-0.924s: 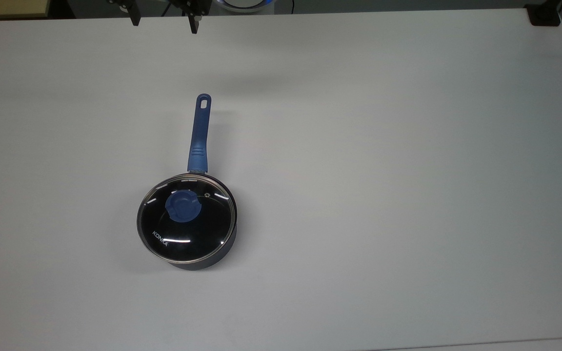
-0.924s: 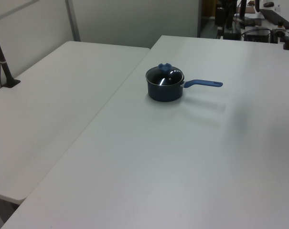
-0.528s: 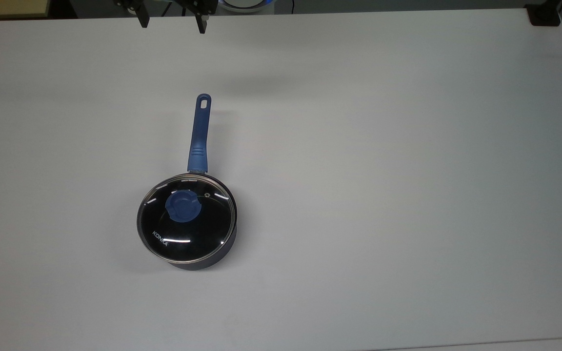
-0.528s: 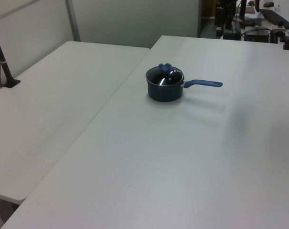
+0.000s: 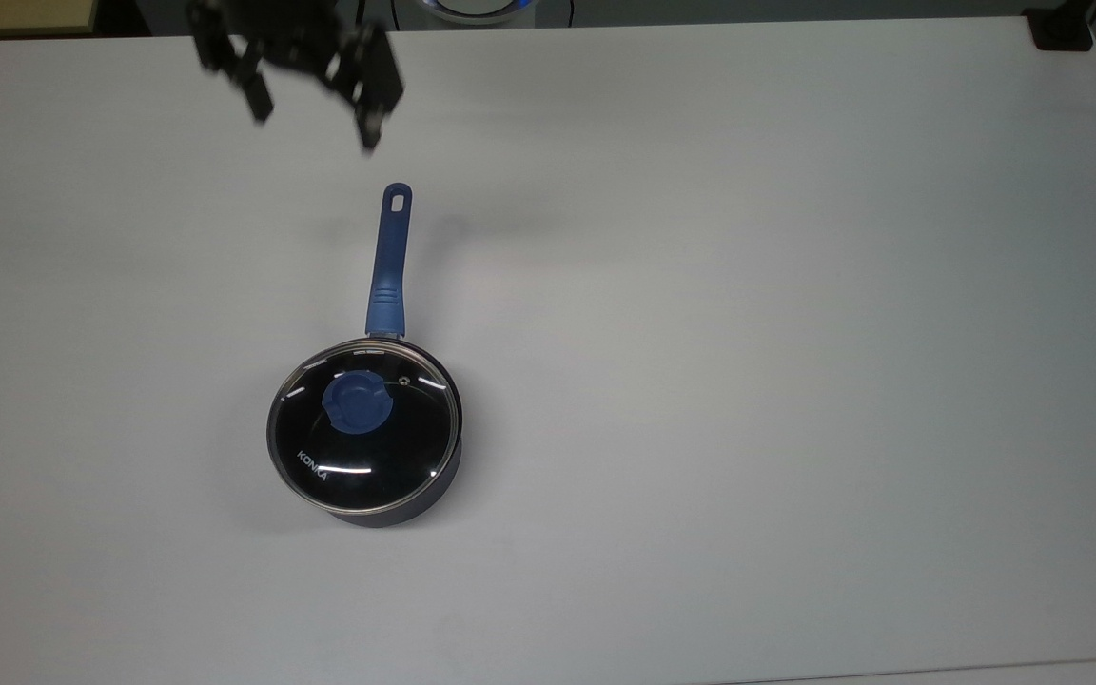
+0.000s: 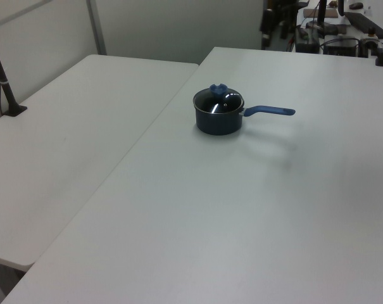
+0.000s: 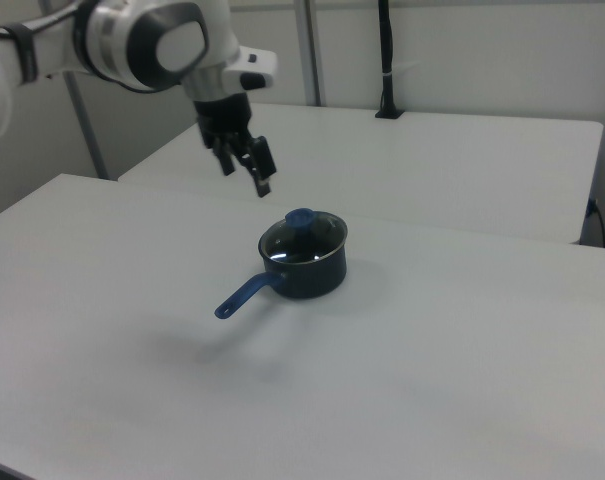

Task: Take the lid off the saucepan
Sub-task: 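Move the open gripper over the saucepan and lower it toward the blue lid knob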

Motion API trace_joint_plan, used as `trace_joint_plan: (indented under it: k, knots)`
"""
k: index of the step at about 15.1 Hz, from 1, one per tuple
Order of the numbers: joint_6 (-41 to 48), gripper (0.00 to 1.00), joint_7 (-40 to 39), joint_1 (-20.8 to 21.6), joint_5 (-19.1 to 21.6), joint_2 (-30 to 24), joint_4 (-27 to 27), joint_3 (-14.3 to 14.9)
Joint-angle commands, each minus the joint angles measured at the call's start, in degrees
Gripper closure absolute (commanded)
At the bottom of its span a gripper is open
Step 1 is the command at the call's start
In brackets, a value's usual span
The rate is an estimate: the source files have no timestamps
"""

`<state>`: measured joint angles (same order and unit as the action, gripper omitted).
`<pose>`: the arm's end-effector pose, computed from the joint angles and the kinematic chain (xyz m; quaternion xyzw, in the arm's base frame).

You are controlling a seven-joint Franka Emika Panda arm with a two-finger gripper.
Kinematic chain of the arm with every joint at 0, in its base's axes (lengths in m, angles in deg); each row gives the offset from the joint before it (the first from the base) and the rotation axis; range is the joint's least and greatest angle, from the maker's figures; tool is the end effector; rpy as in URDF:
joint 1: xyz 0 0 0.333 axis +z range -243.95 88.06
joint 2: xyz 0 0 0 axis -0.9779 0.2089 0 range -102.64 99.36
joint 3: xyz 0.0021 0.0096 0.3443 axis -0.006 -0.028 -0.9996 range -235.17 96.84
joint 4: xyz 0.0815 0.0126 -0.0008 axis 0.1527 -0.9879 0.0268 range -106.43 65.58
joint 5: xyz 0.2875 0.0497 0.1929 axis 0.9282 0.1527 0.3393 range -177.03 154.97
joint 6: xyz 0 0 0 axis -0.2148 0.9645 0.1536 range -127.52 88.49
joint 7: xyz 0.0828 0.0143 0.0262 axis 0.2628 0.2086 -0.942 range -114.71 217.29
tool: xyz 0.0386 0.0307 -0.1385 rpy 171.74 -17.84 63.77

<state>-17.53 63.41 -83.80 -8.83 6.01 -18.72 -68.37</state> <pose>0.5810 -0.0625 0.5790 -0.9828 0.1659 -0.0781 0.0217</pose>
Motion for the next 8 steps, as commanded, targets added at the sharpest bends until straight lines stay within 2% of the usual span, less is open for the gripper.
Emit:
trace_joint_plan:
  k: [1,2,3,5,8]
  knots:
    - [-8.3,0.0,12.5,0.1,-0.6,5.5,2.3,0.7]
    - [-11.5,0.0,17.2,0.2,-2.6,6.7,2.3,1.1]
    - [-13.2,0.0,18.5,0.3,-3.4,7.3,2.3,1.1]
    - [-13.9,0.0,19.8,0.7,-3.5,9.3,2.4,1.1]
    - [-17.8,0.0,27.2,0.8,-4.7,13.3,2.4,1.1]
